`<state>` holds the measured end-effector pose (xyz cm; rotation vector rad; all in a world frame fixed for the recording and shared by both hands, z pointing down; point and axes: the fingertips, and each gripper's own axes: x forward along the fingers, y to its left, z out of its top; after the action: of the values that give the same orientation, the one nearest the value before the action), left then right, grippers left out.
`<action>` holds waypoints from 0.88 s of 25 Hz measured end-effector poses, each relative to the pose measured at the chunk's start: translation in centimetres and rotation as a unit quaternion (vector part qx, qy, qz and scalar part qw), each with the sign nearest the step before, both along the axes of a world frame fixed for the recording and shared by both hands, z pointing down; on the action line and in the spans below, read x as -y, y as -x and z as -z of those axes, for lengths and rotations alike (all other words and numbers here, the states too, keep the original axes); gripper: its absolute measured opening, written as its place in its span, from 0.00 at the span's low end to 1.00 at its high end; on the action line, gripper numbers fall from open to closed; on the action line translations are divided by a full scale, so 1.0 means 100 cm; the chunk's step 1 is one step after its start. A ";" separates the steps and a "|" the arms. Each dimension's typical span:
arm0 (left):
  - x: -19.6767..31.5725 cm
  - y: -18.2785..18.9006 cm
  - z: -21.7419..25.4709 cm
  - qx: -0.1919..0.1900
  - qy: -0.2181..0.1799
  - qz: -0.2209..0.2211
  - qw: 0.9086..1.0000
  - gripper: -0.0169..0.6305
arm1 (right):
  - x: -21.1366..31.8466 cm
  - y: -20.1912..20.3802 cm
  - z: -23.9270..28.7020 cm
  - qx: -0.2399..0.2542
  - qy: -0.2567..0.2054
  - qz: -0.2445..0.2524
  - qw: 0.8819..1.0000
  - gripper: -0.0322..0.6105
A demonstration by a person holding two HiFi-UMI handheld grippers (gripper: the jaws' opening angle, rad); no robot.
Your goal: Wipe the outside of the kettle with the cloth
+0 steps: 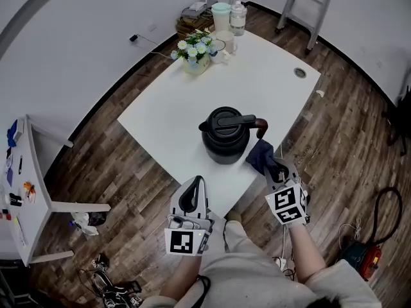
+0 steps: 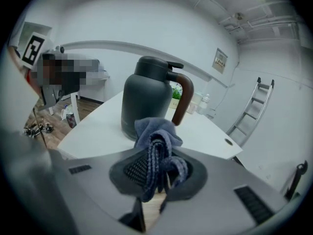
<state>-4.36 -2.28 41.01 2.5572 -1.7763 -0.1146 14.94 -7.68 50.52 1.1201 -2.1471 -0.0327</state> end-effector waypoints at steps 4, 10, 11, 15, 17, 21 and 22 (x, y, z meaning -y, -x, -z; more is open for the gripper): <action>-0.013 0.000 0.005 -0.002 0.003 -0.016 1.000 0.04 | -0.029 0.020 0.015 0.044 0.012 0.012 0.999 0.13; -0.026 0.005 0.030 -0.026 -0.021 -0.046 0.998 0.04 | -0.071 0.042 0.085 0.147 -0.044 -0.010 0.988 0.13; -0.028 0.007 0.032 -0.029 -0.024 -0.049 0.998 0.04 | -0.077 0.043 0.094 0.163 -0.051 -0.022 0.985 0.13; -0.048 0.004 0.026 -0.035 -0.010 -0.069 0.997 0.04 | -0.104 0.056 0.100 0.187 -0.044 -0.040 0.981 0.13; -0.059 -0.001 0.020 -0.037 -0.001 -0.085 0.996 0.04 | -0.119 0.065 0.099 0.187 -0.039 -0.037 0.981 0.13; -0.074 -0.002 0.011 -0.057 0.017 -0.095 0.994 0.04 | -0.143 0.074 0.101 0.180 -0.044 -0.042 0.982 0.13; -0.076 -0.003 0.011 -0.059 0.017 -0.096 0.994 0.04 | -0.147 0.074 0.102 0.179 -0.045 -0.044 0.982 0.13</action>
<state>-4.07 5.33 39.90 2.6207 -1.4724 -0.2228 7.53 7.03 40.32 1.3571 -2.4261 0.1231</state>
